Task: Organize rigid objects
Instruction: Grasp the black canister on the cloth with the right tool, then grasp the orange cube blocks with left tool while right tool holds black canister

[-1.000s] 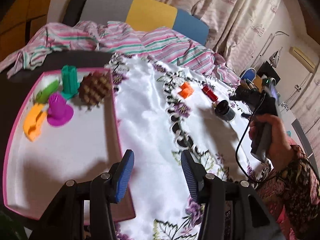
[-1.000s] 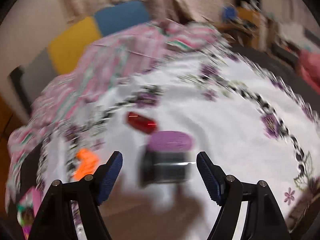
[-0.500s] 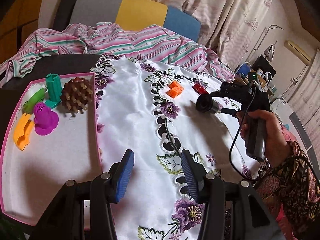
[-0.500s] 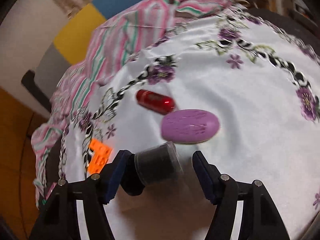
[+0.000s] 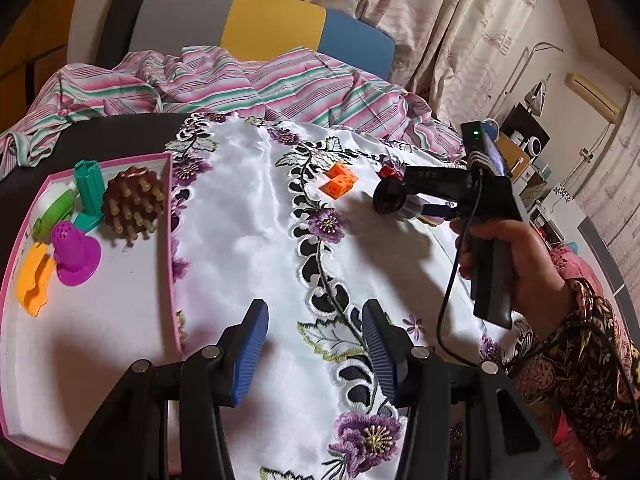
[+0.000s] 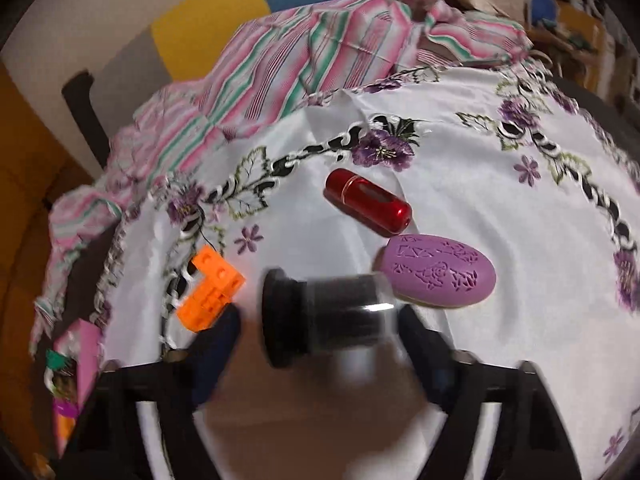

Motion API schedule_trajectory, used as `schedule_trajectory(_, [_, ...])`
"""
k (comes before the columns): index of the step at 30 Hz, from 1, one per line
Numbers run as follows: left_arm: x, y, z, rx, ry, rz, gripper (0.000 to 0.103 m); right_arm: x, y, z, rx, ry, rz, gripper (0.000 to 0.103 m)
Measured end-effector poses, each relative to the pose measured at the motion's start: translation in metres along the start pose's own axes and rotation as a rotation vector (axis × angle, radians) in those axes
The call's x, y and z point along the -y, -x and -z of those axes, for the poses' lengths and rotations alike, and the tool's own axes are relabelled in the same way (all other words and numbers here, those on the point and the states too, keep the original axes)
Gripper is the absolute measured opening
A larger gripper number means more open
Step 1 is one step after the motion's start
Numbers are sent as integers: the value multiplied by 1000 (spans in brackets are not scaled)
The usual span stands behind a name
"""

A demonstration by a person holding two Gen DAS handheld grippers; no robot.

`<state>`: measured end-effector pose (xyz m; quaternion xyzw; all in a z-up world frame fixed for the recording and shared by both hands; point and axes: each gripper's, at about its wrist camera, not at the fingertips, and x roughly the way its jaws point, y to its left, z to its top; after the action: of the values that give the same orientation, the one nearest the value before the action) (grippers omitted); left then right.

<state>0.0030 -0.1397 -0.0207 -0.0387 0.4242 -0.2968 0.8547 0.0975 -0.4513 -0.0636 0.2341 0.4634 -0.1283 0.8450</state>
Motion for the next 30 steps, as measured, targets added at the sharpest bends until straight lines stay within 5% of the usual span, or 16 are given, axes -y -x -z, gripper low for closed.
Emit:
schedule_trajectory(8, [18, -25, -25, -27, -44, -12, 49, -4, 1, -1, 8, 5, 12, 67])
schedule_trajectory(14, [32, -72, -58, -83, -97, -47, 49, 6, 10, 4, -8, -7, 111, 67])
schedule_trajectory(18, [40, -114, -79, -129, -123, -70, 49, 30, 12, 2, -30, -130, 64, 67])
schedule_trajectory(30, [51, -204, -126, -164, -189, -172, 50, 30, 12, 3, -39, -145, 72, 67])
